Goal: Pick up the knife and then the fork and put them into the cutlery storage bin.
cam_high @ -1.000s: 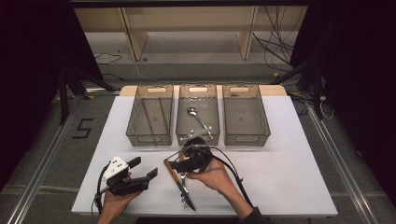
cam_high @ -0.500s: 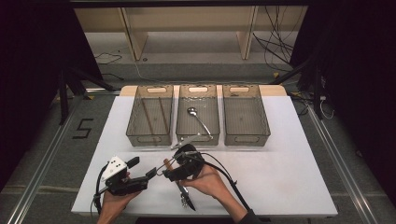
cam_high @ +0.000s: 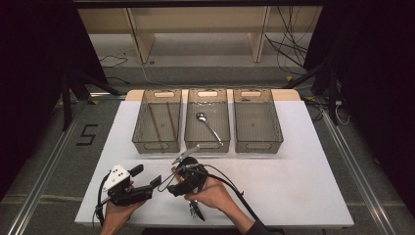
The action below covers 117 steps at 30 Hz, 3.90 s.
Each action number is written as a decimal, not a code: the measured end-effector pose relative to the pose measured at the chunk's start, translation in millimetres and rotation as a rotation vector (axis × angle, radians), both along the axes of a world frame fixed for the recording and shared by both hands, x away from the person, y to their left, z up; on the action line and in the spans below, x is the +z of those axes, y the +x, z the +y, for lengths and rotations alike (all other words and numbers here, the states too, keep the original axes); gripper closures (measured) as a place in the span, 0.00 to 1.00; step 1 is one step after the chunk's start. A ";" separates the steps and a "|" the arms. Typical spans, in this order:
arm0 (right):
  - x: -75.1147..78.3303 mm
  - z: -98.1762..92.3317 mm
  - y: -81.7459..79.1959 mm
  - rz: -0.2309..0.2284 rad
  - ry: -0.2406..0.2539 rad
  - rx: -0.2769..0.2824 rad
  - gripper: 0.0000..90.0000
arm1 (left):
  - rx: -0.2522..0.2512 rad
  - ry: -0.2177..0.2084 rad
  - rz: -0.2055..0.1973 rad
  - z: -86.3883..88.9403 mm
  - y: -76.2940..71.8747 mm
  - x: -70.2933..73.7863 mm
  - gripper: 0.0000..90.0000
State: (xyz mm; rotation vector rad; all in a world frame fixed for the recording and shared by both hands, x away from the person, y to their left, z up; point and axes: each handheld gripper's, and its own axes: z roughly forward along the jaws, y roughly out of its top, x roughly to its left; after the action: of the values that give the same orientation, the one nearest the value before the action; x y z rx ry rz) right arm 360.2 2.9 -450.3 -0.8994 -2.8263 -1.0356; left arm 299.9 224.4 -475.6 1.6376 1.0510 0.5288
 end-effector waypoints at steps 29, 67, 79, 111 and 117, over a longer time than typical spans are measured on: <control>-25.3 14.0 6.9 -0.003 -0.187 -0.071 0.73 | -0.011 0.014 0.001 -1.9 -0.7 -0.3 0.19; -12.5 2.1 6.4 0.025 -0.087 -0.025 0.85 | 0.007 0.008 -0.003 -0.2 -0.8 0.2 0.19; -3.9 -8.5 9.3 0.020 -0.048 -0.035 0.85 | 0.008 0.010 -0.003 -0.2 -0.9 0.3 0.19; 11.4 -35.9 17.3 0.046 0.105 -0.080 0.85 | 0.004 0.012 0.004 -1.9 -0.3 -0.5 0.19; 12.1 -38.2 17.6 0.040 0.121 -0.071 0.85 | -0.003 0.017 0.010 -2.8 -0.3 -0.7 0.19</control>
State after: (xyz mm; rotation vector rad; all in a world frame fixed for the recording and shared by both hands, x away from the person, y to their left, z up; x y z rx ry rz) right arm 377.9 -35.3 -438.2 -1.0028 -2.6848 -1.1680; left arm 299.6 221.5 -476.2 1.6580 1.0543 0.5294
